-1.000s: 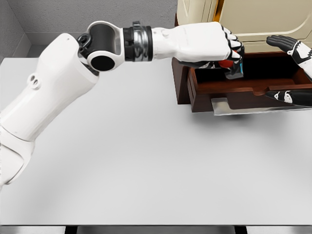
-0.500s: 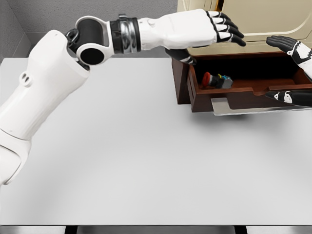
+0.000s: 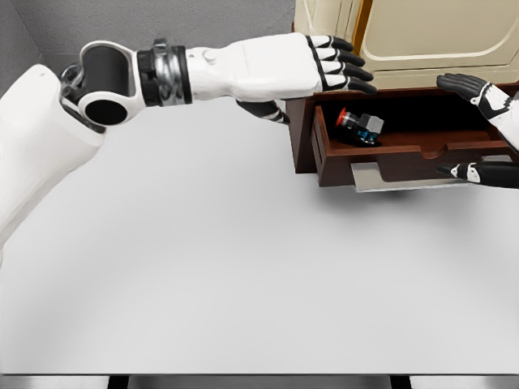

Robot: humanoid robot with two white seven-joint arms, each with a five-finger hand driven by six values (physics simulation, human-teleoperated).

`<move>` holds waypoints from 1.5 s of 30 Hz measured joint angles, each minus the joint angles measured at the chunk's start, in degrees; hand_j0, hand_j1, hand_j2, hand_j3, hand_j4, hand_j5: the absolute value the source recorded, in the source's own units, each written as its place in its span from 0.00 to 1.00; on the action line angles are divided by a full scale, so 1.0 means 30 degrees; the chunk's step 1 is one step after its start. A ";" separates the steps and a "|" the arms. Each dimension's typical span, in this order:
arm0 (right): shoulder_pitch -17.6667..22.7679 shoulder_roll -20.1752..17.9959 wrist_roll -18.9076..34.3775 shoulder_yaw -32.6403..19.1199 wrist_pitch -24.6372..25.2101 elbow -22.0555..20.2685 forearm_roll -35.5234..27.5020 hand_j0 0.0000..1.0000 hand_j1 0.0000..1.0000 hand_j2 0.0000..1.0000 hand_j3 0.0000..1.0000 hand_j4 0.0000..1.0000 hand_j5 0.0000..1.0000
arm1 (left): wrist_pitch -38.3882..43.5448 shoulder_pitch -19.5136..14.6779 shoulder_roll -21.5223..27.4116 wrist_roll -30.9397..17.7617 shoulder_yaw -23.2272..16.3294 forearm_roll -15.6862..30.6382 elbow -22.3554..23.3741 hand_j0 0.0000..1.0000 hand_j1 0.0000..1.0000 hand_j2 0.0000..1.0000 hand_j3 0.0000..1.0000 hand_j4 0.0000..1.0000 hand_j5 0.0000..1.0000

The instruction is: Put the switch into the drawer with left arm, and close the drawer with right arm

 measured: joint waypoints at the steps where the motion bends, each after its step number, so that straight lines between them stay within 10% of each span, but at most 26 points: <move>1: 0.0029 0.0015 0.0003 -0.0027 0.0000 -0.0016 -0.0008 1.00 1.00 1.00 1.00 1.00 1.00 | 0.0000 0.0088 0.0208 0.0000 -0.0001 0.0052 -0.0365 1.00 1.00 1.00 1.00 1.00 1.00; 14: 0.0029 0.0151 0.0023 -0.0405 0.0000 -0.0055 -0.0560 1.00 1.00 1.00 1.00 1.00 1.00 | -0.0001 0.2490 0.5617 0.0001 0.0140 0.2090 -0.1785 1.00 1.00 1.00 1.00 1.00 1.00; 18: -0.0234 0.0262 0.0540 -0.0438 -0.0002 -0.0077 -0.0968 0.72 0.72 0.72 0.72 0.72 0.72 | 0.0000 0.2871 0.7724 0.0002 0.0195 0.2746 -0.1663 1.00 1.00 1.00 1.00 1.00 1.00; 24: -0.0264 0.0319 0.1670 -0.0618 -0.0006 -0.0066 -0.0910 0.75 0.75 0.75 0.75 0.75 0.75 | -0.0002 0.3779 1.0231 0.0001 0.0262 0.3094 -0.0941 1.00 1.00 1.00 1.00 1.00 1.00; 45: -0.1786 0.1676 0.3686 0.0307 -0.0015 -0.0112 0.0619 0.72 0.72 0.72 0.72 0.72 0.72 | 0.0005 0.4454 1.1844 0.0004 0.0683 0.3284 -0.0399 1.00 1.00 1.00 1.00 1.00 1.00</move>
